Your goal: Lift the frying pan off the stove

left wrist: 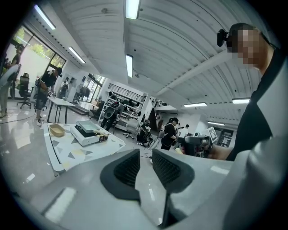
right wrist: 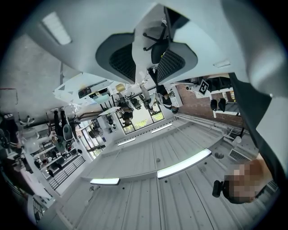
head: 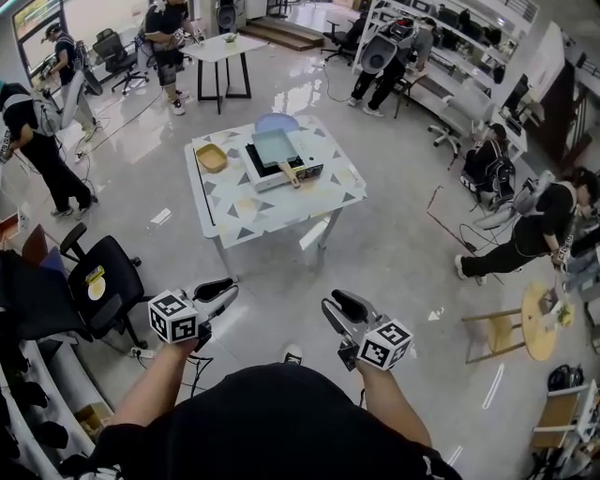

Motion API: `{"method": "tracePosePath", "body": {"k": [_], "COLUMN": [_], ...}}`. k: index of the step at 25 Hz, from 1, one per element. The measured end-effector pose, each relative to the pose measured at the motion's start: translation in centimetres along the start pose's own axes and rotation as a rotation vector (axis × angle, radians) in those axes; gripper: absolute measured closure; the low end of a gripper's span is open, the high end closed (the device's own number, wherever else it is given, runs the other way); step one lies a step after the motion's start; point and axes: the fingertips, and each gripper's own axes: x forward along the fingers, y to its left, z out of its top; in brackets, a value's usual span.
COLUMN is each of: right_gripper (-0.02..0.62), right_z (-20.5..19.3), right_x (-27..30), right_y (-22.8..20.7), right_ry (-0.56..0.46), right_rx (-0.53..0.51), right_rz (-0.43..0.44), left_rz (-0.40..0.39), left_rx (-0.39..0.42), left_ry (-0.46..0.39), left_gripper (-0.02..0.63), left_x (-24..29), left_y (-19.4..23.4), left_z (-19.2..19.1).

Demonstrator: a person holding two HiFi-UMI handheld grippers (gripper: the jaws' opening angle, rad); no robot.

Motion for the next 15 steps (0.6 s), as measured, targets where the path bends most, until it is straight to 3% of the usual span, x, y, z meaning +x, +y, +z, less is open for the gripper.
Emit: {"method": "tracePosePath", "body": {"k": [15], "right_gripper": [0.416], "right_z": [1.2], "right_x": [2.2], "right_y": [-4.7], "right_ry": [0.039], "right_rx": [0.010], "right_rz": [0.040], "left_rz": [0.023], "left_rx": [-0.006], "left_ry": [0.004], "left_gripper": [0.523], "left_x": [4.9], "left_y": [2.6], "left_z": [2.1]}}
